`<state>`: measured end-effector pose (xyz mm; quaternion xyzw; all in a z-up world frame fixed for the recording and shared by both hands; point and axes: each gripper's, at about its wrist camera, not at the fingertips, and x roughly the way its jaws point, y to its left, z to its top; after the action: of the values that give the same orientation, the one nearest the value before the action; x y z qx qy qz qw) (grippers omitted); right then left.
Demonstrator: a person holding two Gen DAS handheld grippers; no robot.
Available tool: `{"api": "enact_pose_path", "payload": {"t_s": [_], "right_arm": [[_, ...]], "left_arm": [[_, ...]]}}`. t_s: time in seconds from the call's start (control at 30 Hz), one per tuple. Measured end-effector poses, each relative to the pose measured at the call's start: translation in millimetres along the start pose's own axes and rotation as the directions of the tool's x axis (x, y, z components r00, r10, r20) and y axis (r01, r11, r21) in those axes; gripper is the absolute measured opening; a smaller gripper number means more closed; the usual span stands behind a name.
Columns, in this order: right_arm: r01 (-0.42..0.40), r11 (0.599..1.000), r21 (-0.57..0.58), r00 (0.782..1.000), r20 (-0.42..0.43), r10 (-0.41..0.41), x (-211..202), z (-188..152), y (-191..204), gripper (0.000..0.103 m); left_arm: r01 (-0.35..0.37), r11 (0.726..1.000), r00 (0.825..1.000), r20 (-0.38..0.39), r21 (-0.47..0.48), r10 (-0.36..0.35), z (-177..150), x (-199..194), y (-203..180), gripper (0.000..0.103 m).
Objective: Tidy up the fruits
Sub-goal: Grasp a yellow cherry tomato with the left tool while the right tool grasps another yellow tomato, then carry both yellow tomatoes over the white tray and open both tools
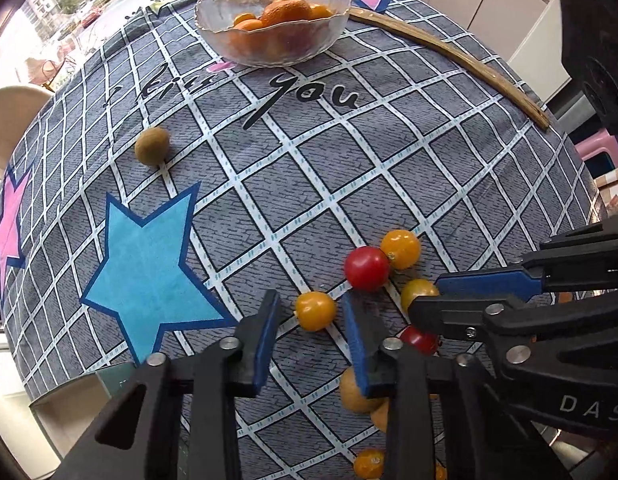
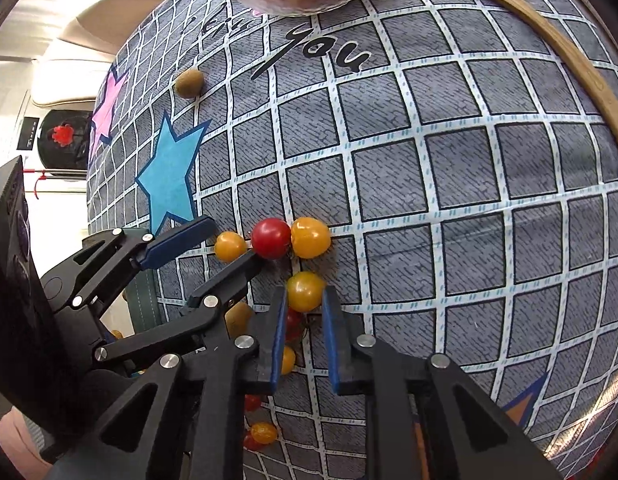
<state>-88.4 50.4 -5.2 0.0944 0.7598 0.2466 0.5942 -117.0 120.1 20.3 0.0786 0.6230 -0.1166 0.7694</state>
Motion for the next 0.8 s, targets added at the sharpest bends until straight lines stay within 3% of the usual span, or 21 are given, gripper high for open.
{"api": "enact_pose_path", "payload": {"t_s": [0.1,0.37,0.53,0.8], "right_arm": [[0.005,1.000,0.002,1.000,0.007,-0.005,-2.3,-2.3,0.0,0.018],[0.034,0.999,0.009,0.998,0.044,-0.034,-17.9,-16.0,-10.4,0.018],[0.038,0.999,0.024,0.998,0.051,-0.039,-24.2,-25.9,-15.5,0.018],[0.060,0.998,0.008,0.996,0.061,-0.060,-30.1,-41.3,-2.8,0.018]], "left_arm": [[0.010,1.000,1.000,0.000,-0.010,-0.010,3.2,2.0,-10.0,0.022],[0.084,0.983,0.996,0.032,-0.162,-0.079,-17.3,-16.6,5.6,0.022],[0.086,0.977,0.995,0.060,-0.193,-0.076,-34.7,-35.2,13.0,0.022],[0.085,0.959,0.993,0.098,-0.269,-0.061,-86.1,-70.5,56.9,0.022]]}}
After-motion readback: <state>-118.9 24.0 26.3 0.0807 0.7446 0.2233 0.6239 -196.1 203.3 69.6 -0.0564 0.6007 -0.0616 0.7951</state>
